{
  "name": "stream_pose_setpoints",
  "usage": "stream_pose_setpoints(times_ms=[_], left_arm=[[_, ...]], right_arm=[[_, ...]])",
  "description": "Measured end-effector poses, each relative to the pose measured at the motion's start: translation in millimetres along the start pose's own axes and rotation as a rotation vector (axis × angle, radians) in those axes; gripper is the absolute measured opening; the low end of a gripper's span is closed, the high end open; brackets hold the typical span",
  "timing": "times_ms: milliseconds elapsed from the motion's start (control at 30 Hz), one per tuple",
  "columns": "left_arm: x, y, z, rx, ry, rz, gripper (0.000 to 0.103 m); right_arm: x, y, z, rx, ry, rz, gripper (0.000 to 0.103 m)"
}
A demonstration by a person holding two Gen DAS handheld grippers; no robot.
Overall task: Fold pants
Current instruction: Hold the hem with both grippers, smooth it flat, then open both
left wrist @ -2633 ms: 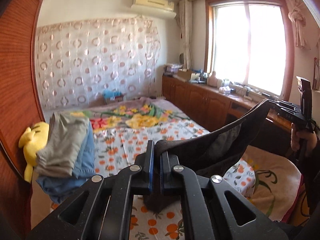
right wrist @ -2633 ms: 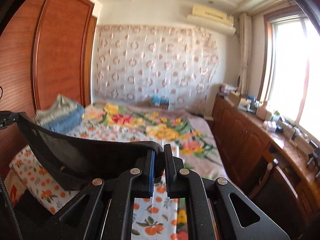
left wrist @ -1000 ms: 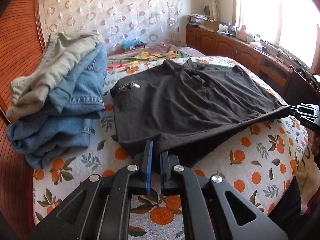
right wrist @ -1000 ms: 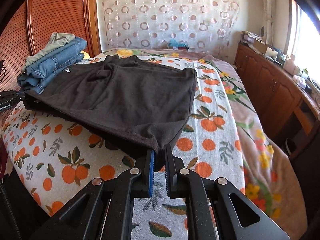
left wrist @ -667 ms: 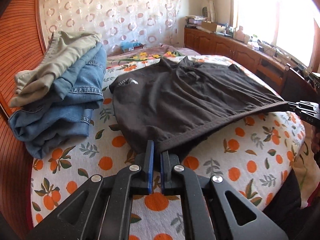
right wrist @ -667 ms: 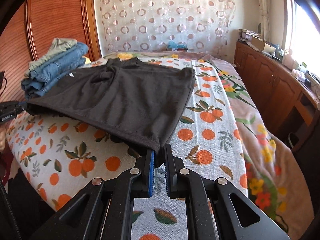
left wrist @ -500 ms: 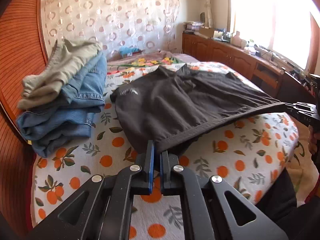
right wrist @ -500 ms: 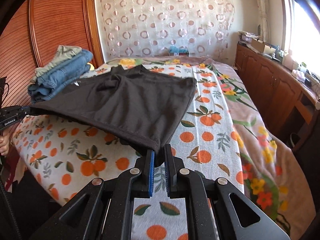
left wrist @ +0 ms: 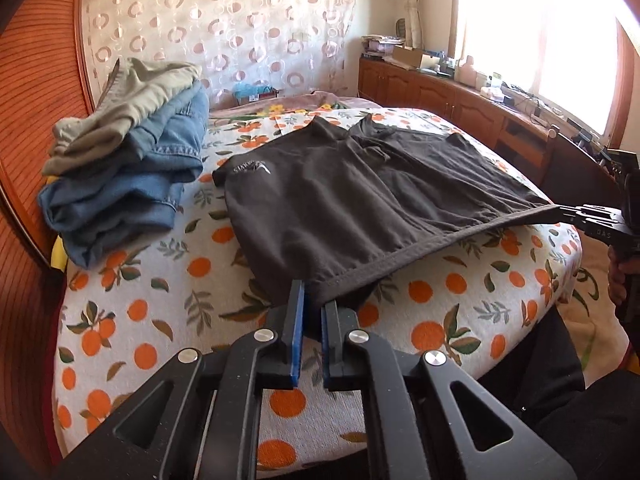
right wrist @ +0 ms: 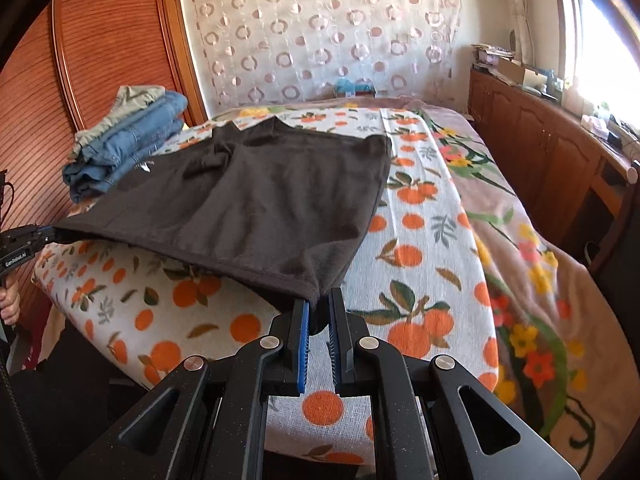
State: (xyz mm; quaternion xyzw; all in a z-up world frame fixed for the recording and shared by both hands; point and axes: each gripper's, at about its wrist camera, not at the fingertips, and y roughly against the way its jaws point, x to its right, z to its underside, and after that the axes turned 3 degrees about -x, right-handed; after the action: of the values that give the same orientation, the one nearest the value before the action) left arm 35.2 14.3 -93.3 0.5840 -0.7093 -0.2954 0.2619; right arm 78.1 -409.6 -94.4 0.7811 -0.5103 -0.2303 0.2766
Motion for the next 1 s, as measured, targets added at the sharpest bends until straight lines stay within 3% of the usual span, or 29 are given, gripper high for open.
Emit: stream_pose_setpoints(times_ms=[600, 733, 1000], left_arm=[[10.4, 15.0, 13.6, 0.003, 0.008, 0.052, 0.008], [5.8, 18.8, 12.2, 0.005, 0.028, 0.056, 0.015], [-6.2, 30.6, 9.5, 0.033, 0.051, 0.037, 0.049]], right_arm=[[7.2, 14.1, 7.0, 0.013, -0.021, 0.0, 0.008], [7.6, 15.1, 8.9, 0.0, -0.021, -0.008, 0.009], [11.2, 28.9, 5.5, -0.012, -0.019, 0.011, 0.014]])
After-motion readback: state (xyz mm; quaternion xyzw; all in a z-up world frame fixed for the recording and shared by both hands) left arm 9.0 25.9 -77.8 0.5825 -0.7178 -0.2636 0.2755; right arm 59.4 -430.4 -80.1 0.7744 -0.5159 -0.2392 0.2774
